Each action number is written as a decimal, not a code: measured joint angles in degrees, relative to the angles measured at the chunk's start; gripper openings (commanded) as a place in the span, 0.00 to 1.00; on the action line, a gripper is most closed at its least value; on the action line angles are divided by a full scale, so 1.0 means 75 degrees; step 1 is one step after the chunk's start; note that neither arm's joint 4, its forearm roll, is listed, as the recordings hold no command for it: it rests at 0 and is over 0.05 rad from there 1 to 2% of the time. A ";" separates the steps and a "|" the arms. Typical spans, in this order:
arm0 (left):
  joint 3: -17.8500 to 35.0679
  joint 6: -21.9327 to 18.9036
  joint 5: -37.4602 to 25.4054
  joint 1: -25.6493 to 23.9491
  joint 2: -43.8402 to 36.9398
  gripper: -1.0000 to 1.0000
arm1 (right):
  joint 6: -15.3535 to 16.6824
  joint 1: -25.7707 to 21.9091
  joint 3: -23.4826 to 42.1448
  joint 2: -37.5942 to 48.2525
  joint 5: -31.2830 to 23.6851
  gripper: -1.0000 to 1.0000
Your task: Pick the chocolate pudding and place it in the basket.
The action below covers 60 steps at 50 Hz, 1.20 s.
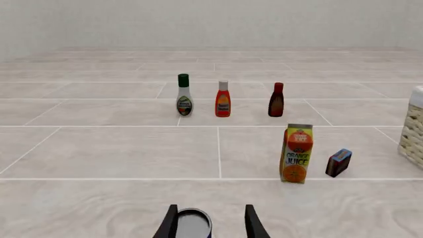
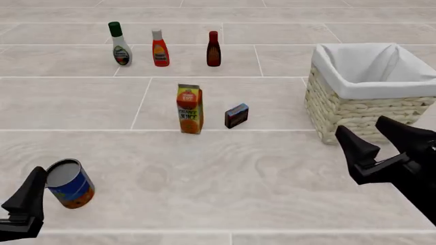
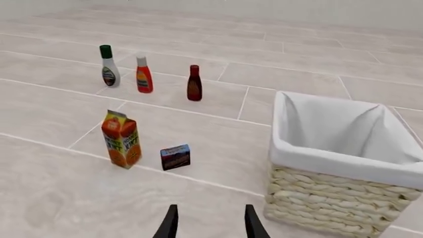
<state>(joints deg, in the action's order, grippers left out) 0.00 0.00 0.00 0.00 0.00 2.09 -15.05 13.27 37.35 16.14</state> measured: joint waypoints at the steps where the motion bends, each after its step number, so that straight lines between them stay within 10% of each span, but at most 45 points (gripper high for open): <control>1: 0.0000 0.0000 0.0000 0.0000 0.0000 1.00 | 0.0003 -0.0011 0.0040 0.0036 0.0001 1.00; 60: 0.0000 0.0000 0.0000 0.0000 0.0000 1.00 | -0.0061 -0.0426 0.2659 0.3350 0.0125 1.00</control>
<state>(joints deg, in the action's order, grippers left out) 0.00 0.00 0.00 0.00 0.00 1.63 -18.24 33.22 62.48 17.07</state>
